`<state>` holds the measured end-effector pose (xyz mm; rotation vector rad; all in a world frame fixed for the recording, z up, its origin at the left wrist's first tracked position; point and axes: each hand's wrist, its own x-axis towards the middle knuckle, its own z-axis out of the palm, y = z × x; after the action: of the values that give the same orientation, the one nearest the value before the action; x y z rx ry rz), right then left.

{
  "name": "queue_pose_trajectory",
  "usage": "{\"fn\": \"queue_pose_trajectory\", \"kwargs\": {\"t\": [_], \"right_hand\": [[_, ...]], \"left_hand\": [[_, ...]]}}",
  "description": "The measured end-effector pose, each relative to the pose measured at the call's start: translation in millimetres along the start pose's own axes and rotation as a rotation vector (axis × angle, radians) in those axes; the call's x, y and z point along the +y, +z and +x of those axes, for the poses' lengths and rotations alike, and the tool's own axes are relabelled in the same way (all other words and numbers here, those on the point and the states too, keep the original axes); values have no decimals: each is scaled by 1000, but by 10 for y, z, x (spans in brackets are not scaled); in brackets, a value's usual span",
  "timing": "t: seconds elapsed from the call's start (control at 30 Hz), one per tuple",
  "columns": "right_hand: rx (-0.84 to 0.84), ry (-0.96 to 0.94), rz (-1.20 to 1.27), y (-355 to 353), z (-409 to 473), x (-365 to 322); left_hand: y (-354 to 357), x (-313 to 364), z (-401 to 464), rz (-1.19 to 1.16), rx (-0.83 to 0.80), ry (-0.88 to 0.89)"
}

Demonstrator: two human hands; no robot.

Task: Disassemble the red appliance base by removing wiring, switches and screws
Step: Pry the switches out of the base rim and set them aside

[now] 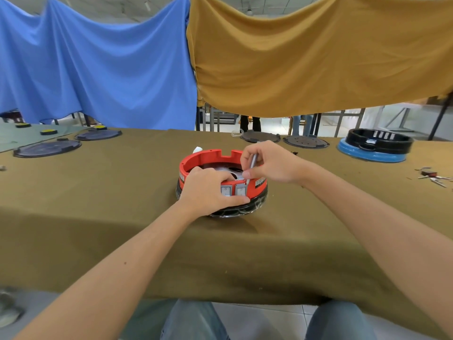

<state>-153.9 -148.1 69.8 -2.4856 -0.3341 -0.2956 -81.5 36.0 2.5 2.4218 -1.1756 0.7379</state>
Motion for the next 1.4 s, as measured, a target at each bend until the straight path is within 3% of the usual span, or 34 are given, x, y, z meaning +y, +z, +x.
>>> {"fn": "queue_pose_trajectory", "kwargs": {"t": [0.17,0.37,0.47,0.67,0.83,1.0,1.23,1.4], "right_hand": [[-62,20,-41,-43,68,-37],[209,30,-79,128,-182,120],[276,76,-76,189,-298,191],[382,159,-31,342,-436,303],[537,209,83,581,-526,253],[494,114,71,736,-593,130],[499,74,-176,874,-641,73],[637,-6,-11,776,-626,-5]], "left_hand": [[-18,-2,8,5,-42,-11],[-161,-72,16,-193,-195,10],[-209,-96,50,-185,-320,-30],[-274,-48,208,-165,-417,-206],[-435,-153,352,-254,-585,-172],[-347,-192,319,-234,-525,-172],[-320,-208,327,-308,-509,-223],[-318,-230,288,-348,-494,-229]]}}
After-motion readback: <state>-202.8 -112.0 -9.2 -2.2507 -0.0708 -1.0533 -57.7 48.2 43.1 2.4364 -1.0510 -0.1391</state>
